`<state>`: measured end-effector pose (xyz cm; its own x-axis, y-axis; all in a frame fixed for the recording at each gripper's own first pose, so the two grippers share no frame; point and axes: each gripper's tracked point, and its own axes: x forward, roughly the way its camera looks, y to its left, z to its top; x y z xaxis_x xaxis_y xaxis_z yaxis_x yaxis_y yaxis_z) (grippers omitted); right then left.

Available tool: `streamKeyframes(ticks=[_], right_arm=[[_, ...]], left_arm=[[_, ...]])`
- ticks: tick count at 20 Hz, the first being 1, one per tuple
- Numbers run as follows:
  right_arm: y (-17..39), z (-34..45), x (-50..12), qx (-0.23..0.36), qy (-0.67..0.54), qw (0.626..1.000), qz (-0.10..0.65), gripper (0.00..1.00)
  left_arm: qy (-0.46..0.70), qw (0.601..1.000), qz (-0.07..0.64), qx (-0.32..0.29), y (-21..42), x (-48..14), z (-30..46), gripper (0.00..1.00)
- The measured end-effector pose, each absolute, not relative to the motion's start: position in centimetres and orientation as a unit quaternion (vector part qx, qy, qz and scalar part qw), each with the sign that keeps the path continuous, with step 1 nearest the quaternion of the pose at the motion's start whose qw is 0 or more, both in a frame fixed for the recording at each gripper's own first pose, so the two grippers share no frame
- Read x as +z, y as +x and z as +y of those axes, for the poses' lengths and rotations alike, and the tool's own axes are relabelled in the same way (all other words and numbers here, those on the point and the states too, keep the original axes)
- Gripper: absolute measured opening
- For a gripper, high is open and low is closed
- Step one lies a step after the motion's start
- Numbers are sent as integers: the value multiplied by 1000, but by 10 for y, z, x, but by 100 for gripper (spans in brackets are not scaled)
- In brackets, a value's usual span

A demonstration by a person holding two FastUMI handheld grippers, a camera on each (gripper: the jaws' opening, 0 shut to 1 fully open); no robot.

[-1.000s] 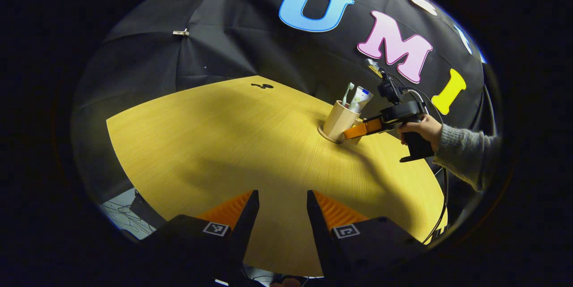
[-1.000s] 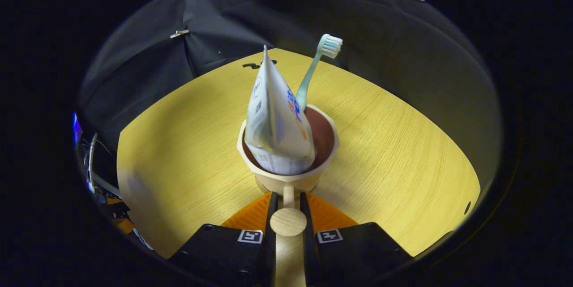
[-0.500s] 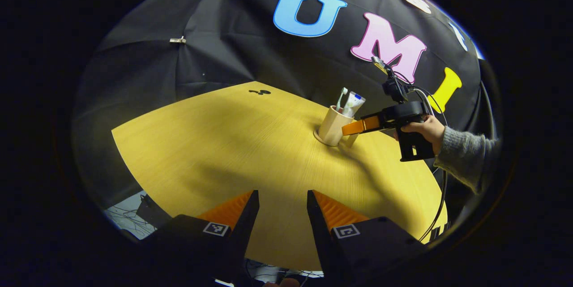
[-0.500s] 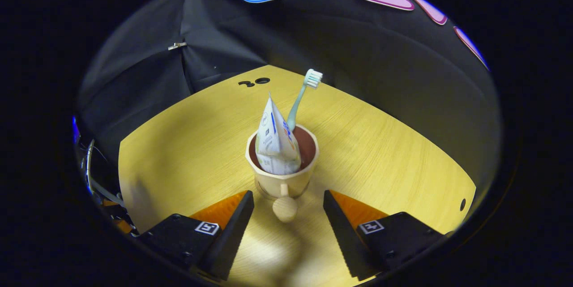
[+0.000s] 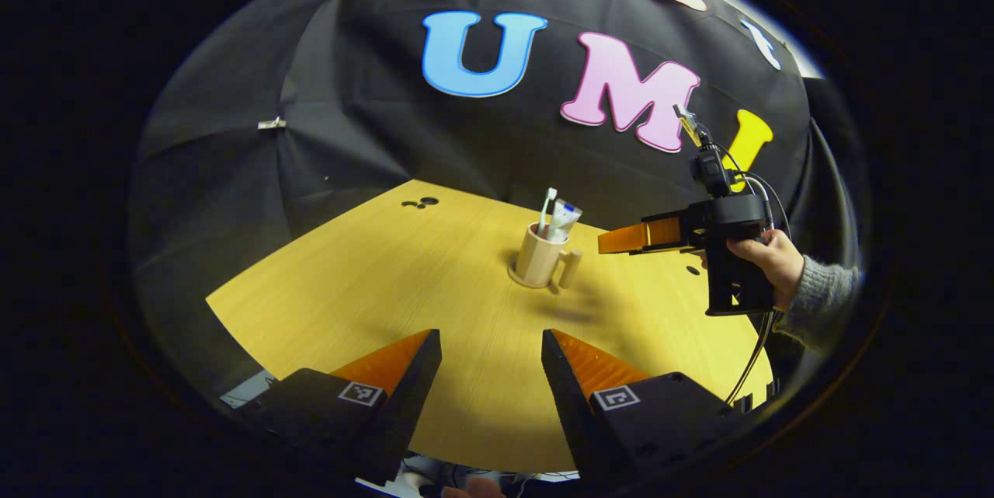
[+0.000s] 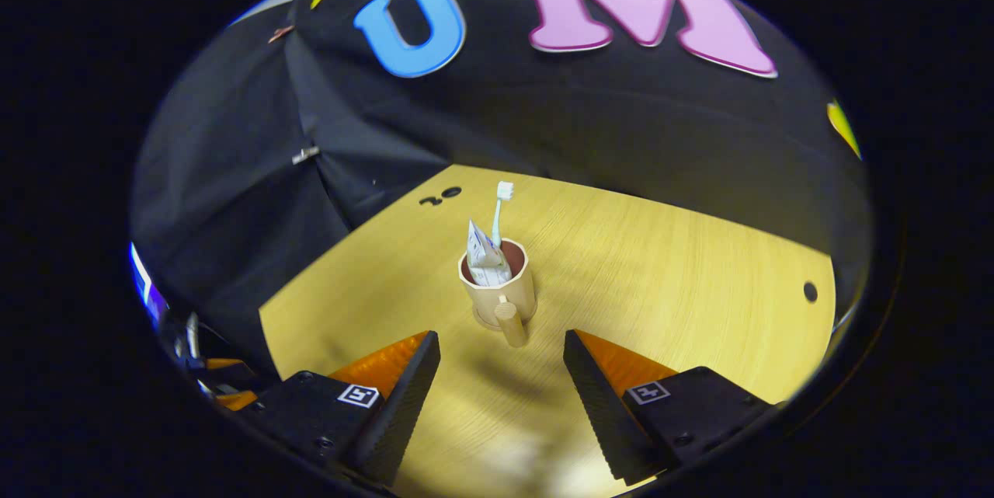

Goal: Put the toothbrush and toothpaste on the desktop into the cup, then pick up the cup and place it on the coaster on the desktop.

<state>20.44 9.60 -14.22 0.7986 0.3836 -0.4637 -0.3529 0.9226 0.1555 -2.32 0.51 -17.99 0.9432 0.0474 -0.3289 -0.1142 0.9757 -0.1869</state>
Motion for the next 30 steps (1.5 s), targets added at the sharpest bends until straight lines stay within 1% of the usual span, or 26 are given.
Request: streamKeyframes(ticks=[2, 7, 11, 14, 17, 22, 25, 27, 30], right_arm=[[186, 84, -126, 188, 61, 951, 239, 99], [131, 48, -103, 161, 46, 963, 212, 98], [86, 22, -104, 133, 29, 968, 211, 98], [58, 18, -103, 124, 41, 968, 213, 98], [43, 11, -99, 109, 58, 970, 210, 98], [36, 1, -97, 85, 111, 968, 211, 98], [34, -14, -102, 55, 80, 973, 209, 98], [32, -14, -102, 51, 68, 974, 208, 98], [33, -14, -108, 40, 87, 971, 218, 98]], left_arm=[[-89, 984, 154, 30, -20, -160, -3, 83], [-72, 987, 140, -14, -4, -128, -25, 83], [-59, 989, 128, -45, 14, -105, -39, 84], [-47, 988, 130, -73, 22, -97, -56, 84], [-37, 986, 133, -98, 22, -94, -70, 84], [-35, 981, 145, -126, 18, -97, -77, 83], [-31, 981, 143, -131, 20, -95, -74, 83], [-31, 980, 143, -132, 21, -95, -72, 84], [-33, 980, 146, -133, 22, -97, -70, 83]])
